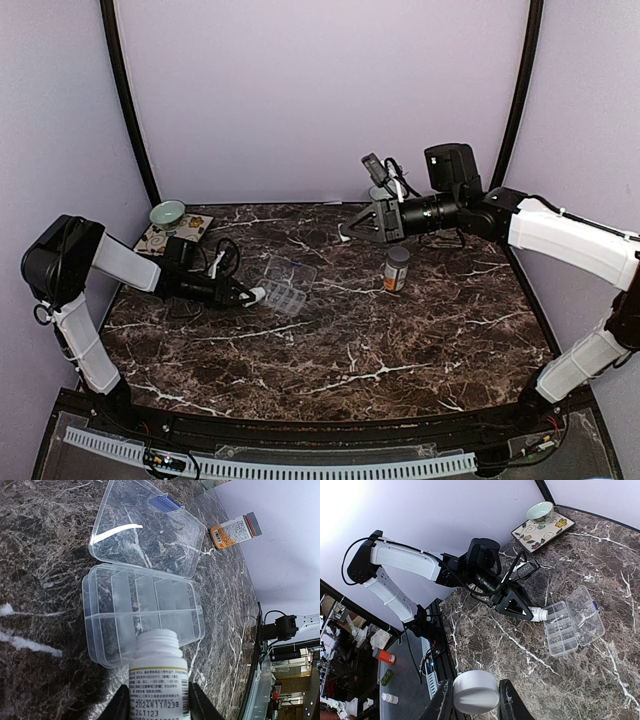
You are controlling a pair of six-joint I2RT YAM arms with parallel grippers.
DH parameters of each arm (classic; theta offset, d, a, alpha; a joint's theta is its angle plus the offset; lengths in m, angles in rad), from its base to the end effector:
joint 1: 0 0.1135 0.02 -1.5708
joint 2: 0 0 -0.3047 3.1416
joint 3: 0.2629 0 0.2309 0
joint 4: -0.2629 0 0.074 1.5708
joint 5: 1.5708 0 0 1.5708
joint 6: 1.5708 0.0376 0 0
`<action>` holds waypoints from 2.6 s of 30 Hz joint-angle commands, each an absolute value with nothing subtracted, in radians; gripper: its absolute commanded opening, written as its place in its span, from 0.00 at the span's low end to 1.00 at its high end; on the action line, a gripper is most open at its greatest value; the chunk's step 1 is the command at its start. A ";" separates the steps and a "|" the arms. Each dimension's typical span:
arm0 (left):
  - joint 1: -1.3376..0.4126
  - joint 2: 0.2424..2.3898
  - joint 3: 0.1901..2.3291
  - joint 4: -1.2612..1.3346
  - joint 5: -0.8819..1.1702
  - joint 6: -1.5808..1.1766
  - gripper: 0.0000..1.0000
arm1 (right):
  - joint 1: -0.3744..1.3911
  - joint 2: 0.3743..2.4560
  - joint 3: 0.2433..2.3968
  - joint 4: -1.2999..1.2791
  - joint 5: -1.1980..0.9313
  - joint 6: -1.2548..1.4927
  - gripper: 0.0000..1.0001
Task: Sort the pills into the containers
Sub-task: Pour the pill into the compartment of the pill container.
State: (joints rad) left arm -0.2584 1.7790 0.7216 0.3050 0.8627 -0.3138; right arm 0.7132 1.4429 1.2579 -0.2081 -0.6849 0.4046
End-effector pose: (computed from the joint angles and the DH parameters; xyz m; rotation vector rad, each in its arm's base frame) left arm 0.2988 -0.1085 0.1796 0.3923 2.2944 -1.2873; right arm 0.2163 0.2186 0.3942 -0.8105 1.9829 1.3679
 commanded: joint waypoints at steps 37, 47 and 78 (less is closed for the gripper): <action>-0.280 1.726 0.813 0.109 0.816 -0.223 0.00 | 0.711 1.414 1.216 -0.136 -0.705 0.423 0.04; -0.286 1.731 0.841 0.073 0.803 -0.210 0.00 | 0.711 1.417 1.219 -0.133 -0.709 0.423 0.04; -0.288 1.717 0.645 0.525 0.878 -0.367 0.00 | 0.713 1.430 1.260 -0.190 -0.685 0.411 0.04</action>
